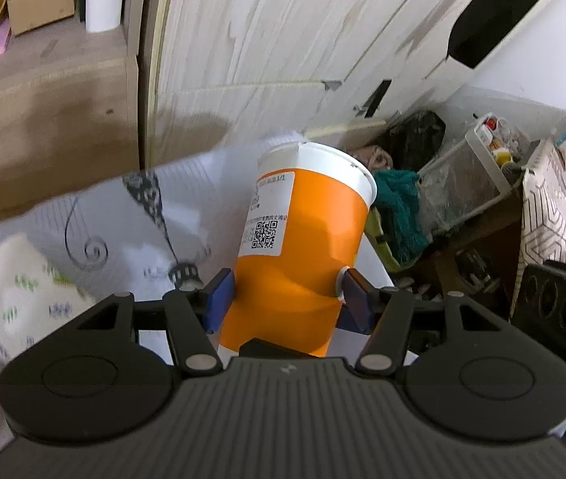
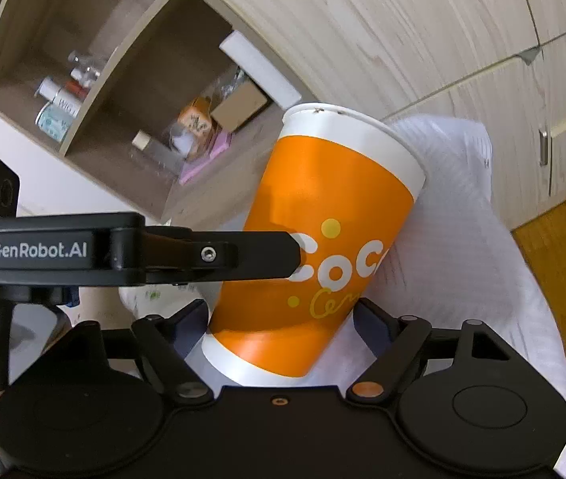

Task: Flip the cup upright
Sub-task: 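Rotate the left tool to tilt the orange cup rim-up while the right tool approaches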

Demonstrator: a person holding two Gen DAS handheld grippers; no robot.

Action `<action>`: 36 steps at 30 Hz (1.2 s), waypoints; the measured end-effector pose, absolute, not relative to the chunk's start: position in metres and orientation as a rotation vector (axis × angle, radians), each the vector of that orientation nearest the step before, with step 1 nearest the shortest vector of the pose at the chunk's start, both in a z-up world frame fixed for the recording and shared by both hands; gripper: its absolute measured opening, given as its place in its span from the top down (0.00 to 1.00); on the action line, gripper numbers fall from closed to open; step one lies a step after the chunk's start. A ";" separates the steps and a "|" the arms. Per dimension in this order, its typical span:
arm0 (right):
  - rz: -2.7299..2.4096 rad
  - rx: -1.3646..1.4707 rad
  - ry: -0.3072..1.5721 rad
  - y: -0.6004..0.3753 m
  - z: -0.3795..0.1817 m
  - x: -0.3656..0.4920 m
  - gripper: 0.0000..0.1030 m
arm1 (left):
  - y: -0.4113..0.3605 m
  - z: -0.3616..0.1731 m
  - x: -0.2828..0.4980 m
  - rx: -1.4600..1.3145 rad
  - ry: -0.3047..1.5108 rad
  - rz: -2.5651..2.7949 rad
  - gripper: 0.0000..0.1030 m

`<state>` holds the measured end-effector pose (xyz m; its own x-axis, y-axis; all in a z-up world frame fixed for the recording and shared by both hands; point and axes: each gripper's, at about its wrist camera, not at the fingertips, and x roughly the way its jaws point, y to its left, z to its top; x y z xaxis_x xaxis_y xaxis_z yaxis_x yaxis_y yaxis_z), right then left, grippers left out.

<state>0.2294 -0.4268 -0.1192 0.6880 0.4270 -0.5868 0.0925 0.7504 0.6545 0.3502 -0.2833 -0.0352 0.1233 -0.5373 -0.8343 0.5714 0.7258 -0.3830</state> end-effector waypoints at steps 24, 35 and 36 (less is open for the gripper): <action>0.250 0.404 0.885 -0.385 -0.106 0.178 0.07 | -0.237 -0.039 0.275 -0.029 1.326 -0.748 0.45; 0.268 0.317 0.753 -0.369 -0.101 0.145 0.17 | -0.217 -0.036 0.245 0.015 1.181 -0.866 0.45; 0.268 0.297 0.730 -0.364 -0.100 0.138 0.17 | -0.213 -0.035 0.238 0.024 1.155 -0.878 0.45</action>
<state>0.1381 -0.3638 -0.1001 0.7144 0.3405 -0.6113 -0.1357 0.9245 0.3563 0.2379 -0.2128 -0.0346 0.1199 -0.5895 -0.7988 0.6125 0.6771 -0.4078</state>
